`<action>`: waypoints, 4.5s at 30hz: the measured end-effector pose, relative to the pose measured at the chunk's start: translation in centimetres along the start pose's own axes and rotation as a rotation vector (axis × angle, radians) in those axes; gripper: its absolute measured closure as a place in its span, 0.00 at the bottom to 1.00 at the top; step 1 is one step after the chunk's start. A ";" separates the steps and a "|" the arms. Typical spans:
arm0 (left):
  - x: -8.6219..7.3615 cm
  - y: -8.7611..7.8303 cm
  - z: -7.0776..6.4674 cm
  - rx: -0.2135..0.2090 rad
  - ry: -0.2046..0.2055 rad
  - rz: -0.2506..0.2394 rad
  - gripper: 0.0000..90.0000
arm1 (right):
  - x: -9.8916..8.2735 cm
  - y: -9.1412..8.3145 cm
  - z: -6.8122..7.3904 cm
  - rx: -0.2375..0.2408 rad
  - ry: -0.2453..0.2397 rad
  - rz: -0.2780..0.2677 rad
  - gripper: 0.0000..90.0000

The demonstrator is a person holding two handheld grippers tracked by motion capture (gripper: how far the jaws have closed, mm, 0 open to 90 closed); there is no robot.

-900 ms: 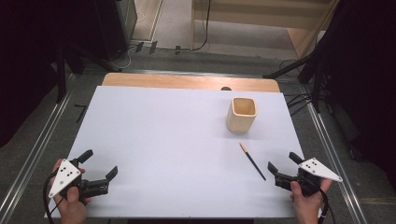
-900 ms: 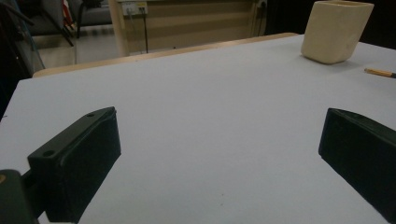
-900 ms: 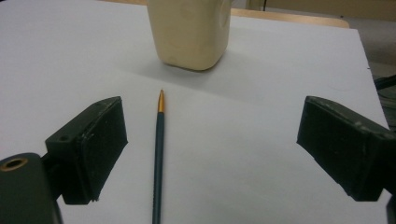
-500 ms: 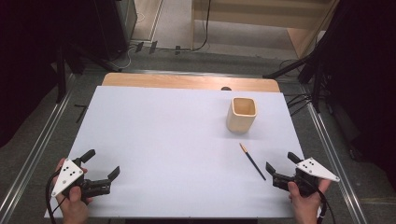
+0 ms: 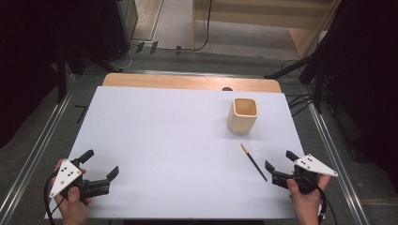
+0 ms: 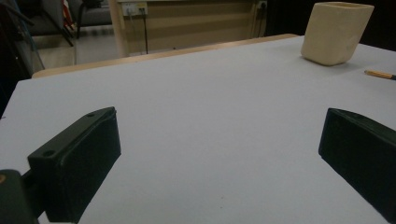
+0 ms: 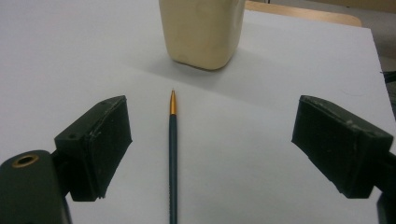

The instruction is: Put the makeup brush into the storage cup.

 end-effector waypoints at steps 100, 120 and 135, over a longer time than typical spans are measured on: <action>-0.5 0.5 -0.7 -0.016 0.000 0.030 0.00 | 0.0 6.9 2.1 0.061 -0.135 0.777 0.65; -0.6 0.6 -0.7 -0.016 0.003 0.036 0.00 | -1.0 7.7 2.6 0.089 -0.098 0.836 0.94; -0.6 0.6 -0.8 -0.016 -0.003 0.035 0.00 | 0.7 6.9 2.4 0.119 -0.047 0.681 0.94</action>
Point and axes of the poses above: each handheld gripper's, and its own axes: y roughly forward along the jaws, x roughly out of its top, z roughly to its left, the point moved 9 cm from there along y, roughly forward along the jaws, and after that the axes turned 4 degrees about -y, right-handed, at the moved point
